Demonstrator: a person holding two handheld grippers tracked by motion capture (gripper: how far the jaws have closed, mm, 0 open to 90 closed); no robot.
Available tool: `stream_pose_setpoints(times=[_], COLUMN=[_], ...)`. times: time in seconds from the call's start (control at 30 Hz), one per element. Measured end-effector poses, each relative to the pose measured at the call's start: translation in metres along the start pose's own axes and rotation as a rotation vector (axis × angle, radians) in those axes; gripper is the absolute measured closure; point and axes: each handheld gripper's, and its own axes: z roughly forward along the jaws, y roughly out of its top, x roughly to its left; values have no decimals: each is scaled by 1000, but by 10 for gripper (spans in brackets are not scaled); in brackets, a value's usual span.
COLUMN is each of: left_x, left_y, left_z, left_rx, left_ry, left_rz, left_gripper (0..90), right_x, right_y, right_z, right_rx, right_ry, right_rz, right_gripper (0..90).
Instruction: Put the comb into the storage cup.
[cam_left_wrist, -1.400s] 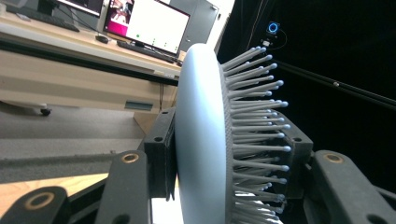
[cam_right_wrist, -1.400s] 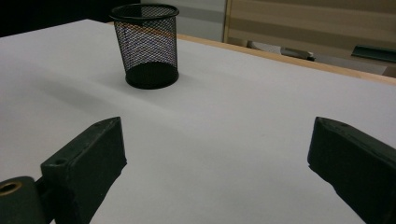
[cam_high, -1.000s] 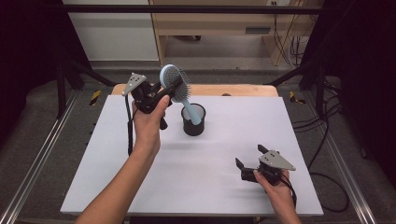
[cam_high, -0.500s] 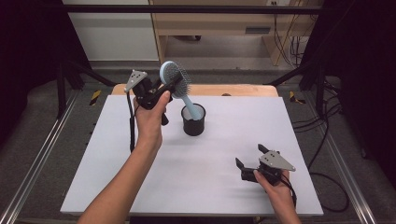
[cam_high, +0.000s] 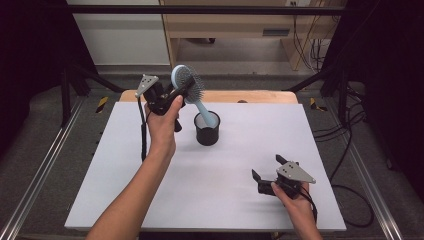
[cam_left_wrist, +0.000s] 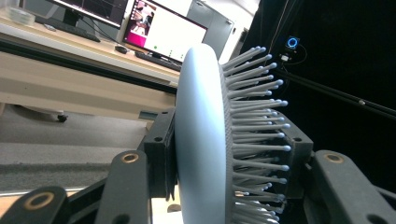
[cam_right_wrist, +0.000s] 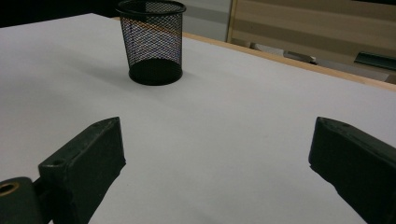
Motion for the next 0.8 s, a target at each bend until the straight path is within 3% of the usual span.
stream_pose_setpoints(times=[0.8], left_x=[11], left_y=[-4], left_z=[5], left_rx=[-1], left_ry=[33], left_rz=[7], left_gripper=[503], right_x=[1], right_y=[0], right_z=[0], right_rx=[2], right_ry=[7], right_rz=[-6], right_gripper=[38])
